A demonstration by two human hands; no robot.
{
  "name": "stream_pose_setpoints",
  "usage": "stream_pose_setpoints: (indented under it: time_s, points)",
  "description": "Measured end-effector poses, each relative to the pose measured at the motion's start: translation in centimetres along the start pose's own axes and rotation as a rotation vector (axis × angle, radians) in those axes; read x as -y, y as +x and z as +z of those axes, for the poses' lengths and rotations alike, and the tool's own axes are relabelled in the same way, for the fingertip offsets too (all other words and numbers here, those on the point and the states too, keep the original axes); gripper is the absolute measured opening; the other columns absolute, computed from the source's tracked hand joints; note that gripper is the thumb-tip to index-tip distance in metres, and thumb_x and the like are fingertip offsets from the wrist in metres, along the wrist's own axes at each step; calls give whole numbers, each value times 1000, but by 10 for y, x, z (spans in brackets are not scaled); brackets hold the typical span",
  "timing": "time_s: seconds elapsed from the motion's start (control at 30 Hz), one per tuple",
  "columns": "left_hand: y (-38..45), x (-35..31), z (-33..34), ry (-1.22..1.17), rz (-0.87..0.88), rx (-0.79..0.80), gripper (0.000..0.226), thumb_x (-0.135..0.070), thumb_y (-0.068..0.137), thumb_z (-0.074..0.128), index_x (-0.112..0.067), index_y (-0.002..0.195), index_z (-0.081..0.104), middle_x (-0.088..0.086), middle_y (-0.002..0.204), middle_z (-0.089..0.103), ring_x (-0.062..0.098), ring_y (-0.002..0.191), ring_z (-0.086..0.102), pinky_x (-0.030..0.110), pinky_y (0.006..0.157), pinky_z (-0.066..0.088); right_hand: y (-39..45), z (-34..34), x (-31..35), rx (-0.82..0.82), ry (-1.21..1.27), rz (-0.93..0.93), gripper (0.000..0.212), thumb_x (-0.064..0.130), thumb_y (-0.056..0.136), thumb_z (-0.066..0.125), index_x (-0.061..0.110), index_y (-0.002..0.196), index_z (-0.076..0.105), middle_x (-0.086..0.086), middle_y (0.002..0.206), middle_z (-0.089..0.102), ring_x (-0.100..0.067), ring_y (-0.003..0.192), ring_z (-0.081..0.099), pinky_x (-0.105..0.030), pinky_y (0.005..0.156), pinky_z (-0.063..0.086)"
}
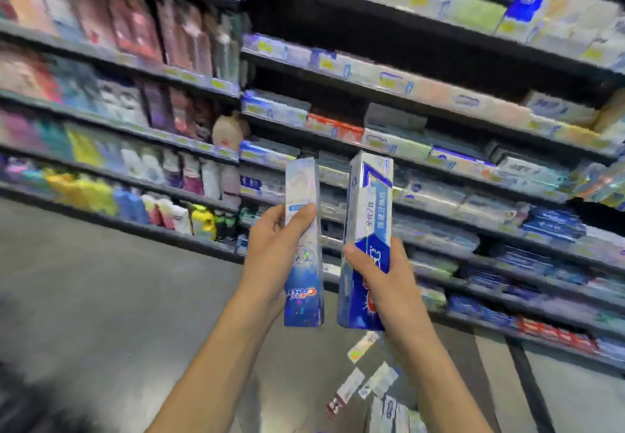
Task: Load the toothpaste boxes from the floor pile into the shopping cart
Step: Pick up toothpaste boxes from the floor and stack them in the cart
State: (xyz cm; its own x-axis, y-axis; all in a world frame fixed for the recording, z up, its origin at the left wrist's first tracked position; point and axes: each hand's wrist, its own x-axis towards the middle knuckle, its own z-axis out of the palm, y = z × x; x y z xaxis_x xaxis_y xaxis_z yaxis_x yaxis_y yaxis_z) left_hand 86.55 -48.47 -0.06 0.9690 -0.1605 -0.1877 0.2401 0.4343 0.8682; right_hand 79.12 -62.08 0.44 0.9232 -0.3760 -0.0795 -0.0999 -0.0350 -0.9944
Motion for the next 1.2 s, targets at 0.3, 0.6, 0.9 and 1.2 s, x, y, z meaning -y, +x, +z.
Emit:
stream_pose_setpoints:
  time_s: [0.3,0.6,0.9,1.2]
  points:
    - [-57,-46,-122,-58,301,-570,11,-18,94,69,-10,101,73,7,87,74,18,78,64,33,73,51,17,128,-6,658,-67,35,44,40,81,77,34,119,55,10,107,73,-8,85,73,-21,62,53]
    - [-119,-73,-243,-133,377,-901,26,-14,95,68,-2,118,66,18,109,75,37,103,72,56,94,56,-31,277,-34,1069,-103,76,35,25,90,74,30,119,55,8,97,75,-2,72,70,-16,55,50]
    - [-127,-115,-405,-127,367,-1008,22,-9,93,68,-6,114,69,16,103,77,33,94,74,47,85,60,-70,447,-54,1185,-170,136,46,31,86,77,25,123,51,2,110,74,-16,89,75,-32,70,61]
    - [-106,-148,-532,-156,328,-1153,23,-14,91,72,-10,114,71,9,105,77,31,101,74,53,94,57,-77,593,-72,1226,-212,176,63,35,77,87,23,126,49,-1,116,73,-22,98,75,-52,87,60]
